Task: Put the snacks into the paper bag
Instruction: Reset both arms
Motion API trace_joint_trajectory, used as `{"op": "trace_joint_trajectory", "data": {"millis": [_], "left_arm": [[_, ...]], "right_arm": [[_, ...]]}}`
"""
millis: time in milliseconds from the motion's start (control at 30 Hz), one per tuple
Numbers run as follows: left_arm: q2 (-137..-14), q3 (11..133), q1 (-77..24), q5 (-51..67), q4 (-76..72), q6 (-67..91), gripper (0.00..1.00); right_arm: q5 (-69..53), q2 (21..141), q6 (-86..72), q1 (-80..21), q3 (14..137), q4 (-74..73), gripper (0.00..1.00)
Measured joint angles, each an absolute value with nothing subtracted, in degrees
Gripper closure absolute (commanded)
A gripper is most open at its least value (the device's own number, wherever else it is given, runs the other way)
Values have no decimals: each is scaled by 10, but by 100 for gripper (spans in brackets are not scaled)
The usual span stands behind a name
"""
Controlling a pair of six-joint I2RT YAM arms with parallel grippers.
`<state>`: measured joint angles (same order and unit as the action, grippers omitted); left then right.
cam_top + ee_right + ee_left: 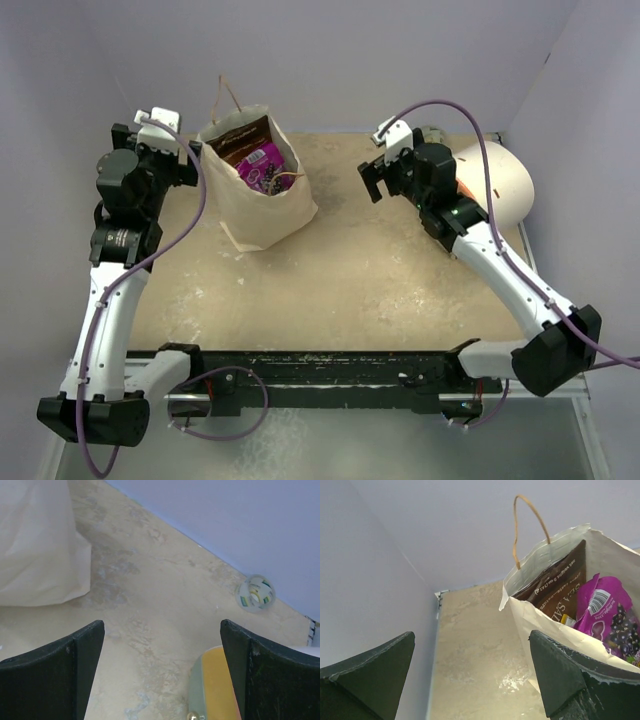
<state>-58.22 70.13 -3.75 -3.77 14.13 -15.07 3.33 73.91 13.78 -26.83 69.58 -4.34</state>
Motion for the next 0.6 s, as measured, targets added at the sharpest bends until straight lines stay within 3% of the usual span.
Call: {"op": "trace_joint_trajectory", "data": {"millis": [400,600], "left_arm": [[-549,664,-18,-38,154,-79,1],[-484,619,-18,-13,164,-91,1]], "right_arm": [[128,771,114,-268,724,-19,0],[173,651,104,-264,582,49,0]]}}
